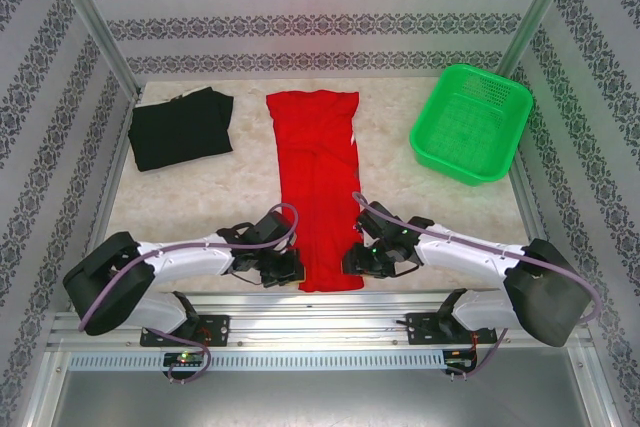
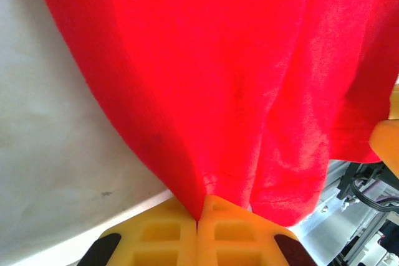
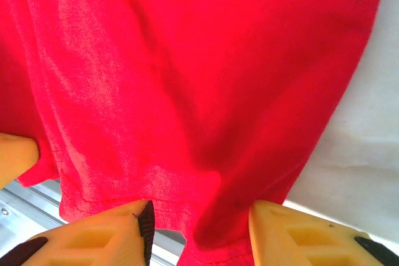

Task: Fold and stack the t-shirts

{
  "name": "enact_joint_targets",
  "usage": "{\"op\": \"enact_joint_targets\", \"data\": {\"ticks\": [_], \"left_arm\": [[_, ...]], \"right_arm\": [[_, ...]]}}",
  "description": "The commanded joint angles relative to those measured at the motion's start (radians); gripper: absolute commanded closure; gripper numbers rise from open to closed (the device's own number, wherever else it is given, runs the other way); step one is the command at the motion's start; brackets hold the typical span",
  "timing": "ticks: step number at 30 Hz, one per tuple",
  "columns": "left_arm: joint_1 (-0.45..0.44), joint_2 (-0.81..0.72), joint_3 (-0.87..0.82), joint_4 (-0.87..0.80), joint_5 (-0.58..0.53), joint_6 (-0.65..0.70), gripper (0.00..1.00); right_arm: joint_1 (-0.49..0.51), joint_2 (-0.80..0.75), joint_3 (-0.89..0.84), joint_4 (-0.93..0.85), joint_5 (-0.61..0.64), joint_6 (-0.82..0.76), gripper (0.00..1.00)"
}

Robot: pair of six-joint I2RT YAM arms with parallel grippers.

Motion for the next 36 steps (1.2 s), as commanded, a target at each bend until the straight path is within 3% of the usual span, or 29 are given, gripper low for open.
{"op": "enact_joint_targets", "data": {"ticks": [1, 5, 9, 10, 16, 21, 25, 36], "left_arm": [[-0.013, -0.035, 0.011, 0.005, 0.011, -0.016, 0.98], [-0.012, -0.079, 0.001, -0.025, -0.007, -0.02, 0.99], [-0.004, -0.15, -0.005, -0.077, -0.038, -0.024, 1.0], [-0.002, -0.169, -0.007, -0.091, -0.047, -0.027, 1.0], [0.036, -0.303, 0.012, -0.213, -0.099, -0.026, 1.0], [0.111, -0.348, 0.057, -0.244, -0.073, -0.008, 1.0], [0.164, -0.286, 0.213, -0.351, -0.065, 0.101, 1.0], [0.39, -0.127, 0.35, -0.299, 0.067, 0.209, 1.0]], "right_arm": [[0.008, 0.012, -0.001, 0.009, -0.008, 0.004, 0.6], [0.008, 0.001, -0.008, -0.006, -0.001, 0.009, 0.7], [0.006, -0.021, -0.014, -0.047, 0.015, 0.006, 0.97], [0.006, -0.034, -0.012, -0.058, 0.023, 0.007, 1.0], [-0.053, -0.149, 0.007, -0.142, 0.05, 0.006, 1.0], [-0.146, -0.181, 0.07, -0.178, 0.017, -0.027, 1.0], [-0.214, -0.117, 0.177, -0.192, -0.018, -0.085, 1.0], [-0.294, 0.204, 0.543, -0.218, -0.053, -0.211, 1.0]]}}
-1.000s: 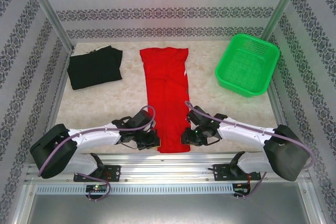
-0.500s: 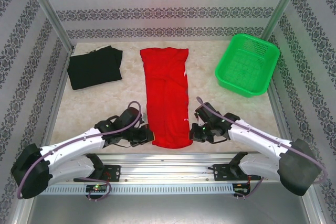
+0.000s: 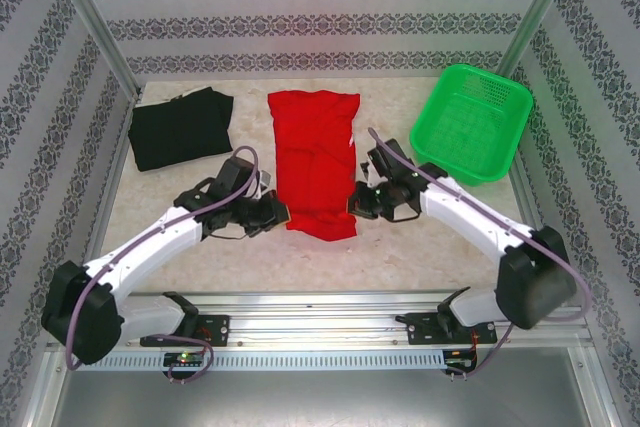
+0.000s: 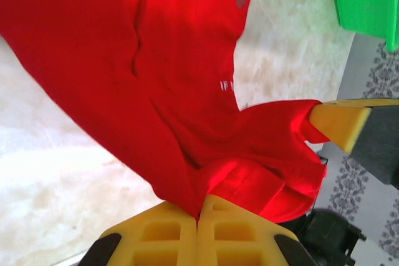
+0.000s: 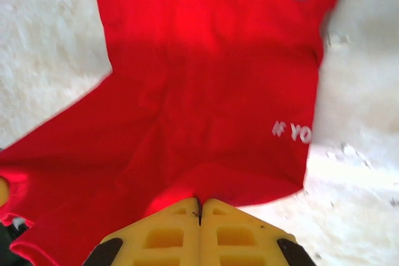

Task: Fold and stack the t-shirts

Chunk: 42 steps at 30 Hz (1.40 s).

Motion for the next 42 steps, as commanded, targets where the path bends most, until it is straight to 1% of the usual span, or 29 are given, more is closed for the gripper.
{"op": "enact_joint_targets", "data": {"ticks": [1, 5, 8, 17, 20, 24, 30, 38, 42], "left_arm": [[0.067, 0.036, 0.067, -0.016, 0.055, 0.083, 1.0], [0.141, 0.105, 0.124, -0.005, 0.093, 0.126, 1.0], [0.178, 0.172, 0.17, 0.005, 0.12, 0.156, 1.0], [0.277, 0.364, 0.271, 0.063, 0.173, 0.213, 1.0], [0.289, 0.434, 0.327, 0.065, 0.183, 0.232, 1.0], [0.303, 0.51, 0.391, 0.063, 0.191, 0.252, 1.0], [0.313, 0.609, 0.476, 0.071, 0.213, 0.263, 1.0], [0.32, 0.735, 0.572, 0.071, 0.213, 0.278, 1.0], [0.329, 0.787, 0.599, 0.102, 0.215, 0.263, 1.0]], "right_arm": [[-0.033, 0.088, 0.132, -0.052, -0.01, -0.085, 1.0], [-0.063, 0.218, 0.303, -0.114, -0.001, -0.149, 1.0], [-0.088, 0.305, 0.398, -0.157, 0.006, -0.183, 1.0], [-0.137, 0.502, 0.614, -0.244, 0.083, -0.242, 1.0], [-0.145, 0.546, 0.663, -0.266, 0.108, -0.251, 1.0], [-0.16, 0.578, 0.686, -0.266, 0.127, -0.246, 1.0], [-0.182, 0.627, 0.715, -0.241, 0.127, -0.238, 1.0], [-0.197, 0.726, 0.795, -0.234, 0.127, -0.231, 1.0], [-0.206, 0.775, 0.842, -0.231, 0.137, -0.231, 1.0]]}}
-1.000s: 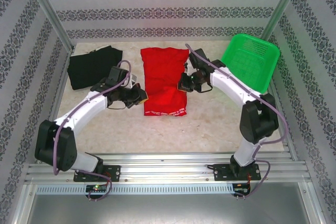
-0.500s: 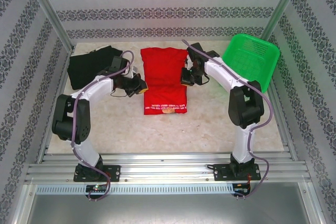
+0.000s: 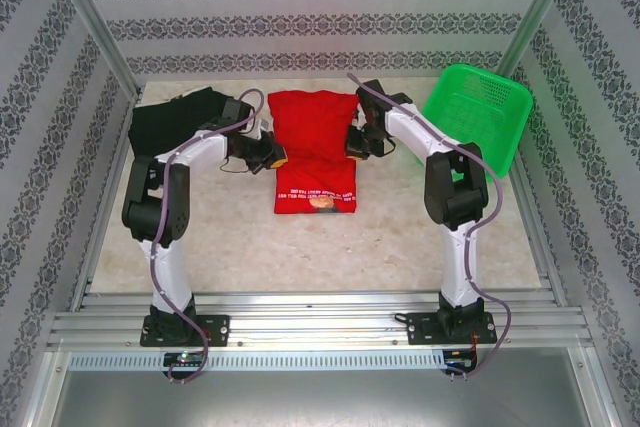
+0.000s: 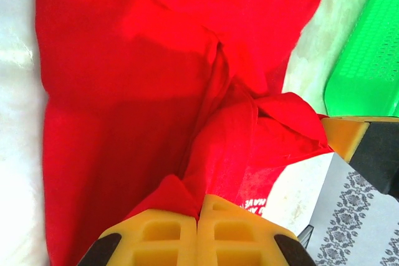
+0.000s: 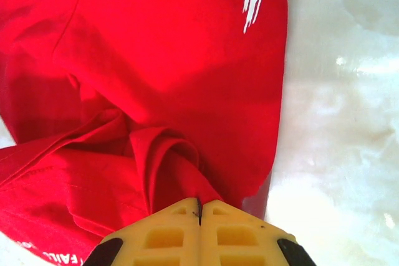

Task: Fold and stack the t-shirts

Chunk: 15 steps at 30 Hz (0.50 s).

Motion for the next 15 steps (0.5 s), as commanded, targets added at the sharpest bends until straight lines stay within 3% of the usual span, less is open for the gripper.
{"op": "enact_joint_targets", "data": {"ticks": [1, 5, 9, 11, 15], "left_arm": [[0.022, 0.036, 0.039, 0.058, 0.022, 0.015, 0.98], [0.029, 0.039, 0.05, 0.124, 0.025, -0.023, 0.9], [0.038, 0.036, 0.088, 0.137, 0.025, -0.055, 0.67], [0.047, 0.017, 0.086, 0.17, 0.019, -0.091, 0.54], [0.061, -0.034, 0.097, 0.232, 0.007, -0.158, 0.44]], "right_arm": [[-0.017, 0.035, 0.057, 0.001, 0.029, -0.001, 1.0], [-0.035, 0.05, 0.091, 0.024, 0.01, 0.005, 0.93], [-0.049, 0.039, 0.136, 0.024, 0.009, 0.011, 0.57], [-0.053, 0.02, 0.148, 0.031, 0.004, 0.01, 0.54], [-0.059, -0.063, 0.118, 0.059, 0.008, 0.012, 0.51]]}}
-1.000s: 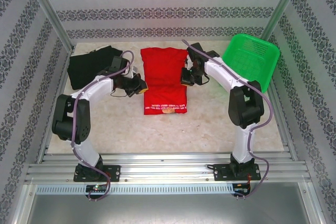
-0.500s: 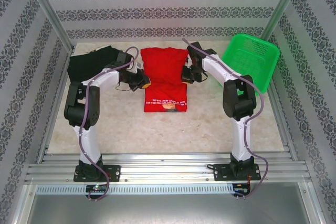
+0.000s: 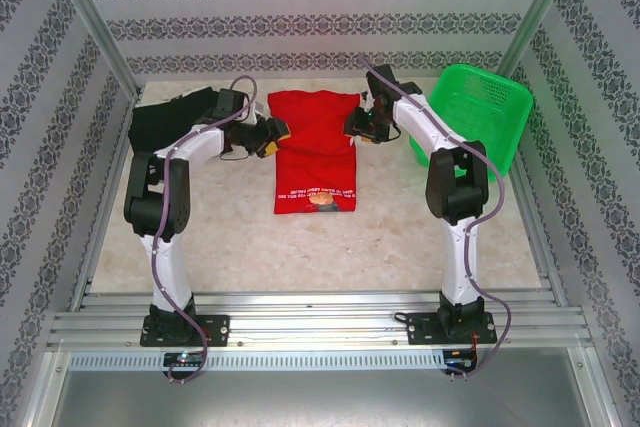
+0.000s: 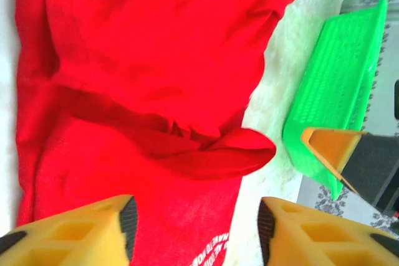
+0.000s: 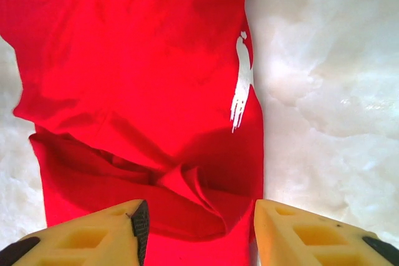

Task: Fold and stack the t-shirts

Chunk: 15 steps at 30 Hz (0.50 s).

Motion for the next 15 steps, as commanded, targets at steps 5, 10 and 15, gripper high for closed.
{"op": "enact_joint_targets", "data": {"ticks": [5, 10, 15], "left_arm": [[0.02, -0.158, 0.001, 0.052, -0.017, -0.047, 0.42], [0.0, -0.286, -0.11, -0.124, -0.088, 0.12, 0.4], [-0.055, -0.436, -0.297, -0.251, -0.144, 0.251, 0.35]], "right_arm": [[-0.007, -0.269, -0.199, 0.087, -0.069, 0.022, 0.52], [0.006, -0.44, -0.506, 0.201, -0.137, 0.084, 0.64], [0.053, -0.566, -0.755, 0.251, -0.149, 0.102, 0.49]]}}
